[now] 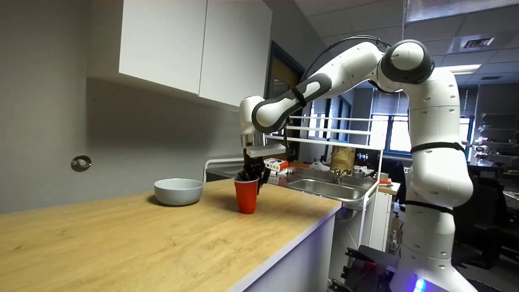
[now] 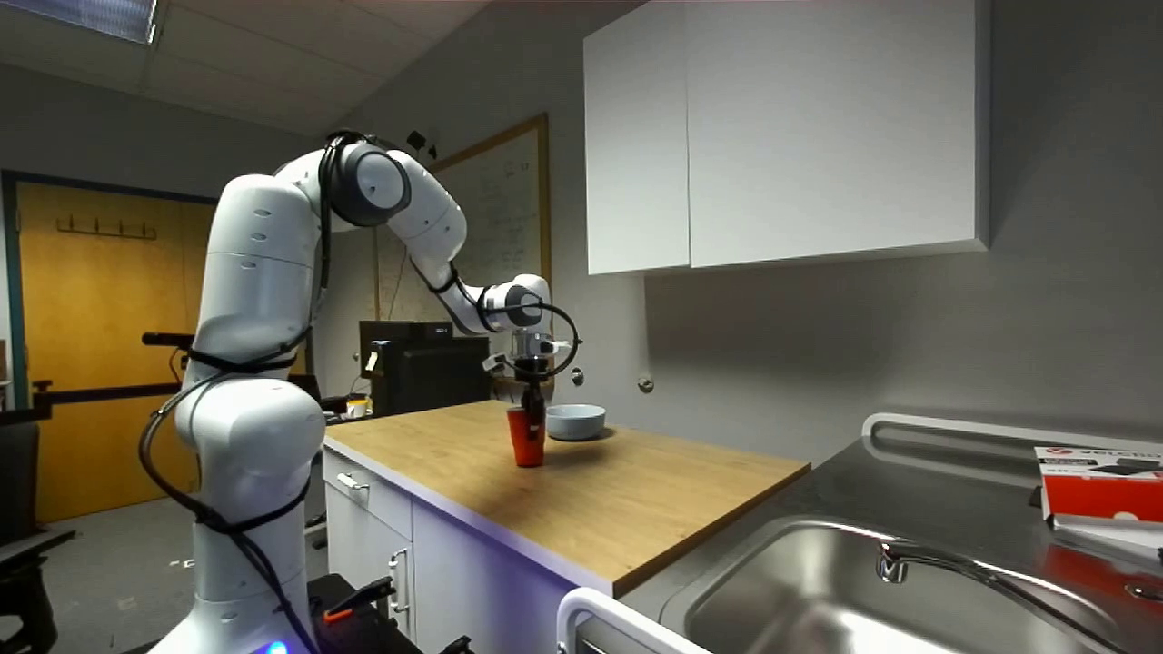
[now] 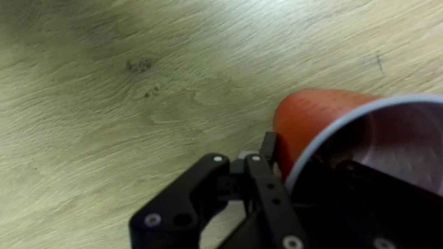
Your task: Pour the contents of the cup into the bowl
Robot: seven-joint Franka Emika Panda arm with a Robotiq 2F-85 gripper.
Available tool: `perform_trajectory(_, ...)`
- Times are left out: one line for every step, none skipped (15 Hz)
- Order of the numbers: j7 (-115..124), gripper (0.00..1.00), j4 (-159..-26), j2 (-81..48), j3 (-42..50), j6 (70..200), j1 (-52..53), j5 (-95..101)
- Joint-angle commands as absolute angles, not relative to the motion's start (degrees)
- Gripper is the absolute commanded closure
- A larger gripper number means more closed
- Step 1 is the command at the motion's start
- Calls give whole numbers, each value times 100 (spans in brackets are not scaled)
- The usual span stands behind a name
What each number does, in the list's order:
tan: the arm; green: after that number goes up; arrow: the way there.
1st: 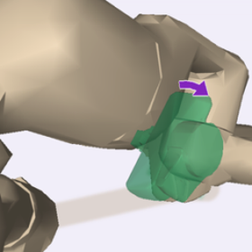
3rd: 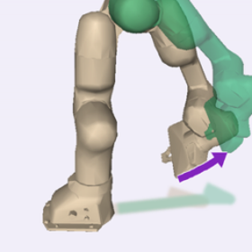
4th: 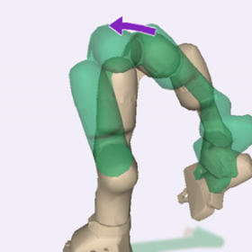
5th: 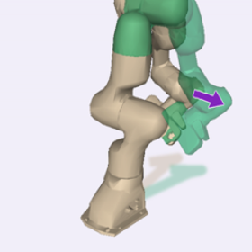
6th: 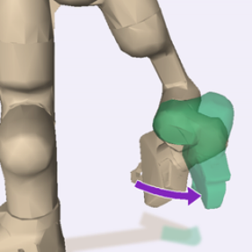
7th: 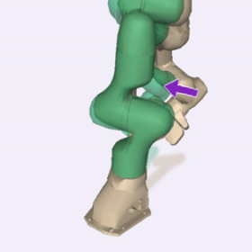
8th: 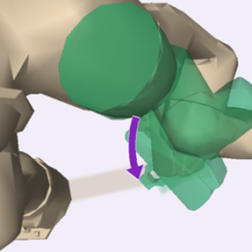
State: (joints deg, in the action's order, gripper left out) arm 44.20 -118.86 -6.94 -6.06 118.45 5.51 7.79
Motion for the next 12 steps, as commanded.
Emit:
perform_trajectory(4764,95,-11716,-802,-493,11702,685,1125)
perform_trajectory(4870,95,-11718,-802,-482,11711,698,1239)
perform_trajectory(4968,95,-11719,-802,-474,11731,709,1355)
perform_trajectory(5239,95,-11584,-712,-515,11521,793,1481)
perform_trajectory(5412,95,-11515,-720,-526,11434,828,1609)
perform_trajectory(5650,95,-11355,-766,-562,11317,896,1712)
perform_trajectory(5840,95,-11241,-783,-595,11212,966,1794)
perform_trajectory(6073,95,-11036,-859,-624,11089,1051,1886)
perform_trajectory(6226,95,-10902,-878,-652,10981,1127,1949)
perform_trajectory(6385,95,-10708,-950,-671,10865,1192,2020)
perform_trajectory(6512,95,-10531,-1016,-687,10754,1254,2080)
perform_trajectory(6631,95,-10351,-1091,-696,10631,1314,2164)
